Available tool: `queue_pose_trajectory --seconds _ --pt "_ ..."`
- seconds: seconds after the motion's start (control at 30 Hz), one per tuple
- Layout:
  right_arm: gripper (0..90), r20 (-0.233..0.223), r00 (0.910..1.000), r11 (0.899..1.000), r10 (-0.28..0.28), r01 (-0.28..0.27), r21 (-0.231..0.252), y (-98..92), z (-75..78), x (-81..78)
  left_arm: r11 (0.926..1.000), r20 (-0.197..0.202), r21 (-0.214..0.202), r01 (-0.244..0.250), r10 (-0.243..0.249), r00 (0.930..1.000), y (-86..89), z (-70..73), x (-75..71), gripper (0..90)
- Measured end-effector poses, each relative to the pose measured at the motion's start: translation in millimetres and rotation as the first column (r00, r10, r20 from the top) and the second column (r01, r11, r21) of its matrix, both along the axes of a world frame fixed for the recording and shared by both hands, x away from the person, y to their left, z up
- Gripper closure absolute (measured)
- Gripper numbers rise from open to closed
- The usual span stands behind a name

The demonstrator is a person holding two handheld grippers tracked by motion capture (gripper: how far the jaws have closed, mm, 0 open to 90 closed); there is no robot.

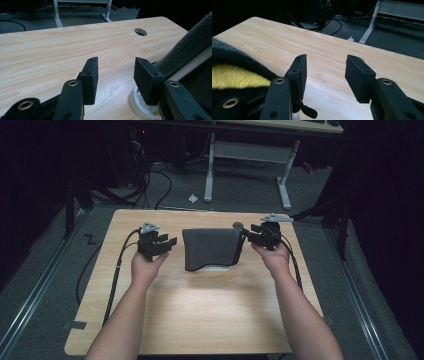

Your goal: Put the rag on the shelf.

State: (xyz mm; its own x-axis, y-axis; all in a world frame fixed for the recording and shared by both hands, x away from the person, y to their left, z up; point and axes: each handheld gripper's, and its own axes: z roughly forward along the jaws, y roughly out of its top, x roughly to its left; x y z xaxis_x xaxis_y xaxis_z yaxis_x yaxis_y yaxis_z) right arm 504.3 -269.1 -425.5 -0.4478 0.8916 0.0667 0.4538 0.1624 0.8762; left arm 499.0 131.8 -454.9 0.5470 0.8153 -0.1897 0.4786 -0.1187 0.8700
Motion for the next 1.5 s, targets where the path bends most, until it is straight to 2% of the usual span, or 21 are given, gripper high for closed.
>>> queue_pose_trajectory --seconds 0.1,0.17,0.23,0.4,0.47,0.53,0.63,0.73,0.83,0.87,0.9,0.97,1.0,1.1,1.17,1.23,1.27,1.3,1.33,1.43,1.5 --pt "50.6 -0.005 1.0 1.0 -0.008 0.008 -0.003 -2.0 -0.7 -3.6 1.0 0.004 0.01 0.0 0.0 1.0 4.0 0.7 -3.8 50.9" --pt "51.0 0.009 0.9999 1.0 -0.007 0.007 -0.002 -3.5 -0.9 -7.3 0.9998 0.014 0.018 -0.004 0.004 0.9999 6.2 1.8 -6.6 50.4" --pt "50.6 0.01 0.9999 1.0 -0.005 0.005 0.003 -4.9 -0.8 -10.4 0.9999 0.016 0.014 -0.007 0.007 0.9999 9.3 3.2 -9.9 49.8" --pt "47.9 0.01 0.9999 1.0 0.003 -0.003 -0.023 -7.3 0.9 -23.7 1.0 0.027 0.0 -0.006 0.006 0.9996 12.5 4.9 -22.0 49.4" --pt "48.0 0.018 0.9998 0.999 0.008 -0.007 -0.036 -7.1 1.9 -29.3 1.0 0.03 -0.001 -0.001 0.001 0.9996 12.9 3.5 -27.4 49.1" --pt "48.5 0.049 0.9988 0.999 0.005 -0.003 -0.035 -8.0 1.6 -37.2 1.0 0.021 -0.005 0.003 -0.003 0.9998 13.6 1.8 -32.2 48.5" --pt "46.9 0.032 0.9994 0.999 0.01 -0.009 -0.046 -8.8 2.9 -46.2 0.9999 0.026 0.0 0.011 -0.011 0.9996 15.3 -1.9 -41.7 48.2" --pt "47.3 0.067 0.9976 0.999 0.014 -0.011 -0.045 -10.2 2.8 -60.1 0.9999 0.018 0.0 0.017 -0.017 0.9997 18.4 -6.9 -49.7 47.8" --pt "46.4 0.053 0.9985 0.997 0.017 -0.013 -0.07 -8.9 2.5 -68.6 0.9998 0.012 0.001 0.022 -0.022 0.9997 21.1 -11.5 -58.0 47.4" --pt "47.1 0.069 0.9974 0.997 0.021 -0.016 -0.071 -9.0 1.4 -72.6 0.9997 0.012 -0.001 0.024 -0.024 0.9996 21.8 -13.0 -61.1 47.3" --pt "46.8 0.079 0.9967 0.998 0.019 -0.014 -0.069 -8.7 0.3 -76.8 0.9996 0.01 0.0 0.028 -0.028 0.9996 22.7 -14.5 -64.5 47.1" --pt "44.4 0.05 0.9984 0.996 0.026 -0.021 -0.091 -6.7 -0.9 -82.8 0.9993 0.011 -0.001 0.036 -0.036 0.9993 25.0 -17.9 -73.4 47.0" --pt "44.4 0.052 0.9982 0.995 0.03 -0.025 -0.094 -5.5 -1.9 -86.4 0.9992 0.01 0.003 0.04 -0.04 0.9991 25.3 -19.4 -77.5 47.0" --pt "45.3 0.09 0.9952 0.995 0.04 -0.031 -0.09 -3.3 -8.3 -100.1 0.9986 0.013 0.012 0.051 -0.051 0.9986 27.0 -23.0 -90.8 46.8" --pt "42.5 0.059 0.9972 0.994 0.046 -0.04 -0.104 -0.3 -11.9 -105.9 0.9977 0.004 -0.001 0.067 -0.067 0.9977 28.1 -25.3 -98.7 46.5" --pt "41.0 0.035 0.9974 0.99 0.062 -0.057 -0.13 4.2 -15.9 -114.1 0.9961 0.006 0.006 0.088 -0.088 0.9961 27.4 -27.6 -108.9 45.4" --pt "42.0 0.048 0.9967 0.99 0.065 -0.058 -0.127 5.4 -17.7 -118.5 0.9952 0.012 0.014 0.097 -0.097 0.9952 26.8 -29.0 -115.7 45.3" --pt "43.0 0.082 0.9943 0.991 0.069 -0.059 -0.117 6.5 -21.4 -126.9 0.9946 0.011 0.013 0.103 -0.103 0.9946 26.4 -30.0 -119.7 44.9" --pt "43.1 0.088 0.9937 0.991 0.068 -0.058 -0.117 7.6 -23.3 -131.5 0.9935 0.008 0.01 0.113 -0.113 0.9935 26.0 -31.7 -125.8 44.8" --pt "41.9 0.055 0.9953 0.99 0.08 -0.073 -0.122 11.9 -31.8 -146.5 0.9913 -0.002 0.009 0.132 -0.132 0.9913 23.1 -36.5 -139.3 44.3" --pt "42.1 0.048 0.9952 0.991 0.086 -0.08 -0.107 14.4 -40.4 -158.4 0.9885 -0.007 0.026 0.149 -0.149 0.9888 19.6 -41.1 -149.8 43.5"
